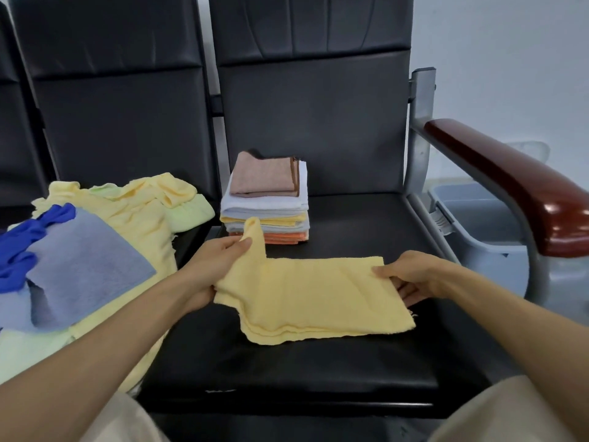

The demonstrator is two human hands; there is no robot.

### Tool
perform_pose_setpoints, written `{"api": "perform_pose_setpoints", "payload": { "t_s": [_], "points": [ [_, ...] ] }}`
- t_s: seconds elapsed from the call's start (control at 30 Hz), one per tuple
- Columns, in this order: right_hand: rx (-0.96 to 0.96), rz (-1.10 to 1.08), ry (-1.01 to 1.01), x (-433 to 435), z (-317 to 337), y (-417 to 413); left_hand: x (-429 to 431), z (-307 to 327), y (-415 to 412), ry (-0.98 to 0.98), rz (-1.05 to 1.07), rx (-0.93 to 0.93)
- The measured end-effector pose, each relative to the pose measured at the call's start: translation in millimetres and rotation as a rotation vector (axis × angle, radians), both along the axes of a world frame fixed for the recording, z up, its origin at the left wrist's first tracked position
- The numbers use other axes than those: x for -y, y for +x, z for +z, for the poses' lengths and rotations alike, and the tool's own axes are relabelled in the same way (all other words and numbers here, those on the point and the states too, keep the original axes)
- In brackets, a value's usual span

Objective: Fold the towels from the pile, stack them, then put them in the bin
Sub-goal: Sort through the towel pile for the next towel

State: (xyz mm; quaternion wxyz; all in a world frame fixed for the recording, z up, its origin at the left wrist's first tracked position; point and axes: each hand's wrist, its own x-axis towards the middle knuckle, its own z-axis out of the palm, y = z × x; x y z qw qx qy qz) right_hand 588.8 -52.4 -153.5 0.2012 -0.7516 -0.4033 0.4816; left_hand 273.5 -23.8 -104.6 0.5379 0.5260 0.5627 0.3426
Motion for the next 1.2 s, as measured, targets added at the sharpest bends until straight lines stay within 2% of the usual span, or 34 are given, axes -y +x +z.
{"api": "perform_pose_setpoints", "payload": {
  "t_s": [0.13, 0.27, 0.47, 0.6, 0.77, 0.83, 0.93, 1.0, 1.1, 1.2],
  "points": [
    [-0.034, 0.029, 0.000, 2, 2, 1, 3, 5, 46, -0.046, -0.009, 0.090],
    [-0.088, -0.048, 0.112, 1, 3, 3, 5, -3, 98, -0.078, -0.067, 0.097],
    [-0.114, -0.190, 0.160, 2, 7, 7, 9, -28, 159, -0.089, -0.152, 0.032],
    [-0.125, -0.180, 0.101, 5, 4, 10, 22, -37, 183, -0.088, -0.272, -0.142],
    [-0.119, -0.155, 0.077, 7, 3, 7, 28, -37, 174, -0.215, -0.327, 0.098],
    [-0.109, -0.169, 0.084, 7, 4, 5, 22, -29, 155, -0.150, -0.320, 0.064],
    [0.009, -0.139, 0.128, 5, 1, 1, 15, -18, 116, 0.051, -0.375, -0.185],
    [0.219, -0.009, 0.151, 1, -3, -6, 13, -13, 87, 0.145, -0.383, -0.288],
    [0.558, 0.231, 0.158, 1, -7, -23, 13, -15, 53, 0.184, -0.375, -0.370],
    [0.613, 0.250, 0.182, 0, -10, -38, 10, -14, 35, 0.193, -0.402, -0.443]
  ]
}}
